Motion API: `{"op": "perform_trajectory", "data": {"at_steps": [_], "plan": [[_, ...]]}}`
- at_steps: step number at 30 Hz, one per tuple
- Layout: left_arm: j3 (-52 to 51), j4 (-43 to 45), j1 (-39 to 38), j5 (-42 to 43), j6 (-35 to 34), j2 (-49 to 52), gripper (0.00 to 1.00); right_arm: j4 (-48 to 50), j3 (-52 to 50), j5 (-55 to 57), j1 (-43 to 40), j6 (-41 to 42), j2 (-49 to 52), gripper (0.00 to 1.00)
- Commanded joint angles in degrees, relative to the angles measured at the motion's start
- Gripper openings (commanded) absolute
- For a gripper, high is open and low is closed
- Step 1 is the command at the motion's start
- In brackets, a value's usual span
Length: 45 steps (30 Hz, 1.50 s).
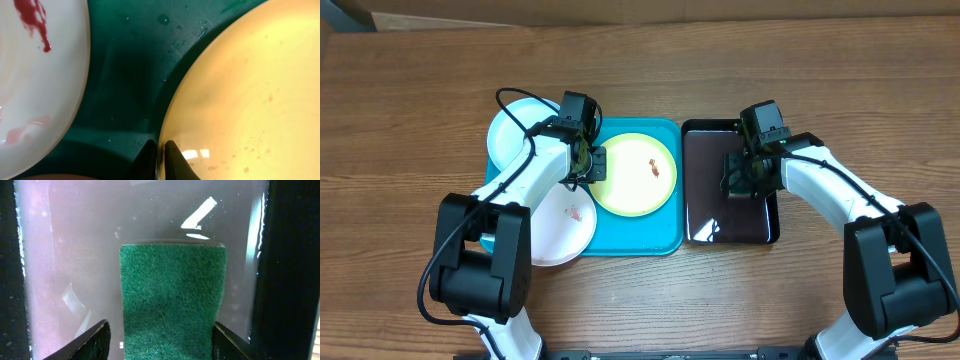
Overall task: Clean dirty plates on tray and stack at the side
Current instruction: 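Grasp the green sponge with the right gripper and lift it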
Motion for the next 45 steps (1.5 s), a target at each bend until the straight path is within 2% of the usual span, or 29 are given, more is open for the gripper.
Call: {"op": "perform_trajectory", "data": {"at_steps": [1, 14, 19, 23, 25, 27, 28, 35, 45], "plan": [[-0.6, 0.2, 0.0, 0.7, 1.1, 0.4, 0.1, 0.1, -0.3, -0.5, 0.2, 0.1, -0.3, 0.63], [-0.6, 0.2, 0.0, 0.7, 1.1, 0.4, 0.1, 2.2, -3.3, -0.5, 0.2, 0.0, -0.3, 0.57], [-0.6, 0.2, 0.0, 0.7, 1.1, 0.4, 0.1, 2.2, -3.4, -0.6, 0.2, 0.1, -0.3, 0.49], [-0.6, 0.2, 0.0, 0.7, 1.1, 0.4, 0.1, 2.3, -3.4, -2.5, 0.2, 0.1, -0.3, 0.48], [-0.6, 0.2, 0.0, 0.7, 1.1, 0.4, 0.11, 2.3, -3.3, -2.6, 0.2, 0.0, -0.3, 0.38], [-0.6, 0.2, 0.0, 0.7, 1.1, 0.4, 0.1, 1.4, -2.6, -2.7, 0.2, 0.0, -0.4, 0.18], [-0.6, 0.2, 0.0, 0.7, 1.1, 0.4, 0.1, 0.2, -1.4, -2.7, 0.2, 0.0, -0.6, 0.13], [-0.6, 0.3, 0.0, 0.7, 1.1, 0.4, 0.1, -6.6, 5.6, -2.6, 0.3, 0.0, -4.5, 0.04], [-0.6, 0.4, 0.0, 0.7, 1.1, 0.4, 0.11, -11.2, 7.4, 8.1, 5.6, 0.1, -12.3, 0.04]]}}
